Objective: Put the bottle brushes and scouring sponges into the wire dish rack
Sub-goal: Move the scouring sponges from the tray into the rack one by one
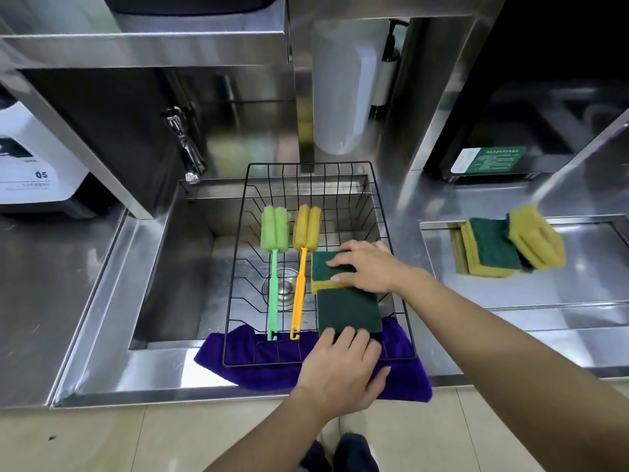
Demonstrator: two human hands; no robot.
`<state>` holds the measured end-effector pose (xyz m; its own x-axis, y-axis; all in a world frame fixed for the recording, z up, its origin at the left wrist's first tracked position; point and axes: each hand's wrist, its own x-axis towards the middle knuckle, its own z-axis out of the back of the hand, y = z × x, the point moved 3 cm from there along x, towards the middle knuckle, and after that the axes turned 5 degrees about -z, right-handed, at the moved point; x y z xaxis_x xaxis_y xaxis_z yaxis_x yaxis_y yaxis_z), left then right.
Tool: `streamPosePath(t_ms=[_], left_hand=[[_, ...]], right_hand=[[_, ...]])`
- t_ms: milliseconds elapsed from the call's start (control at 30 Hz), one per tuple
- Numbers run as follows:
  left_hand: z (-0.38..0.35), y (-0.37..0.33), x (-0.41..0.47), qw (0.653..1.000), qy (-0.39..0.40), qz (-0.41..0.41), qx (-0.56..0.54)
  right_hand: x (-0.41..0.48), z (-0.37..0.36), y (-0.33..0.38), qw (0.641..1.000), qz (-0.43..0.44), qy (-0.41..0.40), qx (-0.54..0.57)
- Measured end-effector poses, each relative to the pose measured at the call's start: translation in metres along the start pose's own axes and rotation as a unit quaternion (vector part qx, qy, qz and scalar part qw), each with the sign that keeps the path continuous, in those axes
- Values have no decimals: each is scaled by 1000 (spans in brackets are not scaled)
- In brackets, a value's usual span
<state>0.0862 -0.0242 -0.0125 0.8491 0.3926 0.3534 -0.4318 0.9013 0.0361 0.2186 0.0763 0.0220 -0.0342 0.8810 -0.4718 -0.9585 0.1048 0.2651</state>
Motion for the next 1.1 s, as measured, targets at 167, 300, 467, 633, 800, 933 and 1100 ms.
streamPosePath(t_ms=[167,300,467,633,800,933,1100], left_hand=[[0,0,0,1000,-1,-4,-7],[-1,0,1,1000,-3,-4,-9],[0,0,0,1000,-7,-1,-9],[0,0,0,1000,-1,4,-15],[2,1,1,1000,0,6,-11],[3,1,1,1000,1,9,-14],[4,2,2,1000,6,5,-17]], right_hand=[[1,-1,13,999,24,-10,23],[5,-13,24,998,40,38,-5],[6,-16,22,999,27,29,20],[5,-11,23,999,39,8,-12],[5,-10,19,999,34,6,-18],[6,-13,24,998,44,-17,-38],[-11,1,18,990,66,-115,44]])
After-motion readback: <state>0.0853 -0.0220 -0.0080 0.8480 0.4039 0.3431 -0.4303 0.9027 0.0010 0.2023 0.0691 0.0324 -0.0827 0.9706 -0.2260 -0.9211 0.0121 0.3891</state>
